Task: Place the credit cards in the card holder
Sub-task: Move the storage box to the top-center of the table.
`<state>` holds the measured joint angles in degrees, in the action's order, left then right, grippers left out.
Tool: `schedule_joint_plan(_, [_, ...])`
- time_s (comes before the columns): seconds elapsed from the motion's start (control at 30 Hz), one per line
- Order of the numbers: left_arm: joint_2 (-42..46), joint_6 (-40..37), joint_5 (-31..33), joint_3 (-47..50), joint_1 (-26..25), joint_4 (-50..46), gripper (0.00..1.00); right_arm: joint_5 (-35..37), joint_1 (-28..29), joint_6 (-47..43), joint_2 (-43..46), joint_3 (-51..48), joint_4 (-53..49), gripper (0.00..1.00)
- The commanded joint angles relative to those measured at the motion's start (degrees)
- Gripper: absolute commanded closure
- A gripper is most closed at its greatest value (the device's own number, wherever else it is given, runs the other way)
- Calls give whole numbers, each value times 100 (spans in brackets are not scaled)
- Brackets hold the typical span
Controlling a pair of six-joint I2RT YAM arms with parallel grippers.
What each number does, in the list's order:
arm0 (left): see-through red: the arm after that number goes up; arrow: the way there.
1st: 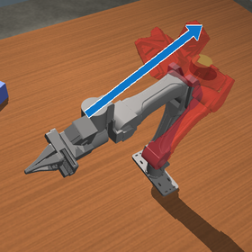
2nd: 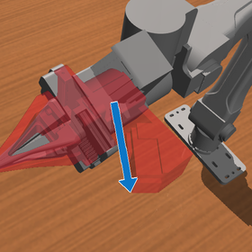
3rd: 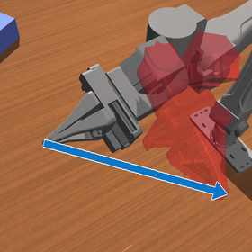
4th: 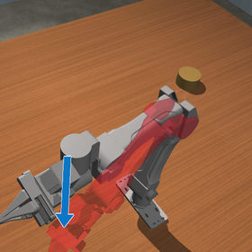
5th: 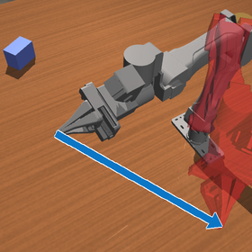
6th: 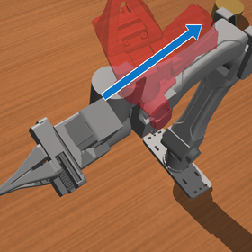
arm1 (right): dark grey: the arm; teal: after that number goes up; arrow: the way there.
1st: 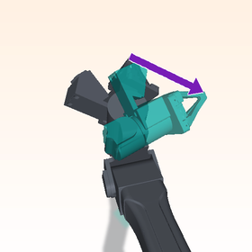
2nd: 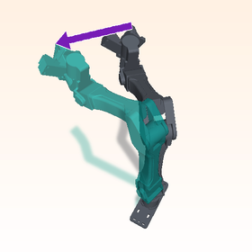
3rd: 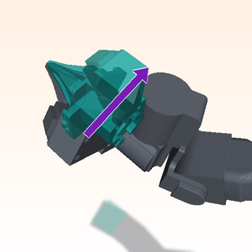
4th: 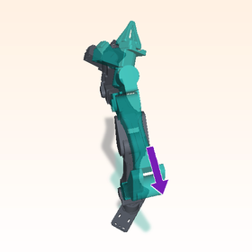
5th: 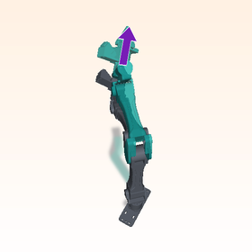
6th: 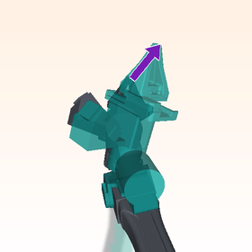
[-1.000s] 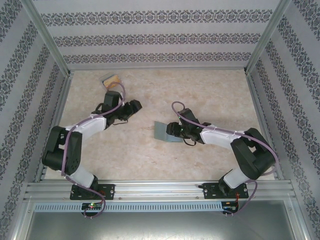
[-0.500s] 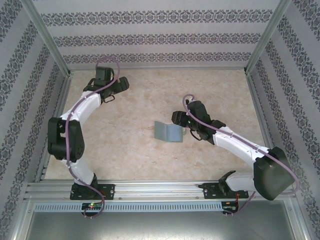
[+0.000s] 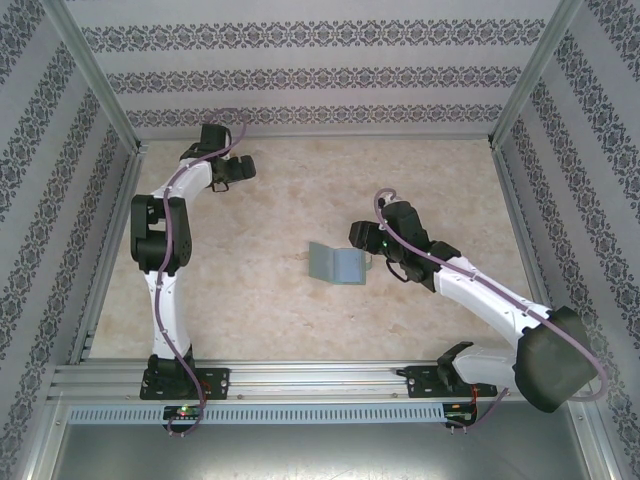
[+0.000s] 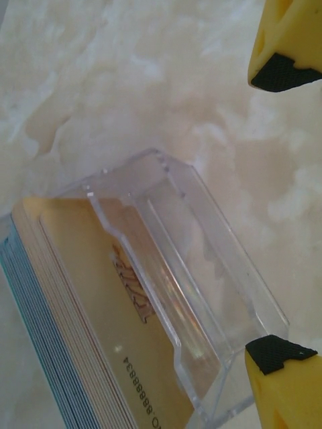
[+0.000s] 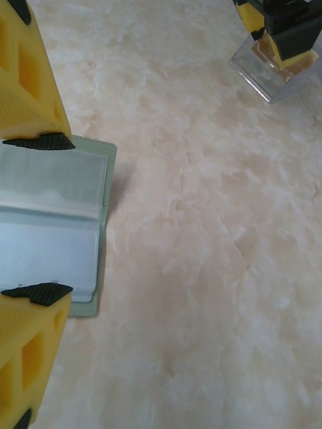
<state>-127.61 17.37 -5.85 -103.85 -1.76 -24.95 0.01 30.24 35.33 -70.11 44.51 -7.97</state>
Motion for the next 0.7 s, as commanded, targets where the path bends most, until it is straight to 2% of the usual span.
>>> schedule_joint_plan(0.0, [22,507,364,-115,105,-199,8,148,-65,-136,121,149,-146,43])
schedule_joint_plan(0.13, [26,944,527,-42,141,-151,14,84,-79,-97,22,235,-192,44])
schedule_joint_plan(0.23, [53,1012,649,-60,150,-131,14,-37,-80,-129,-117,339,-165,44])
schedule_joint_plan(0.53, [164,1193,1600,-109,188,-382,13,-141,-89,-191,-328,514,-249,45])
schedule_joint_plan(0.67, [-127,1277,1477,-444,285,-599,24,-172,-88,-196,-333,467,-141,45])
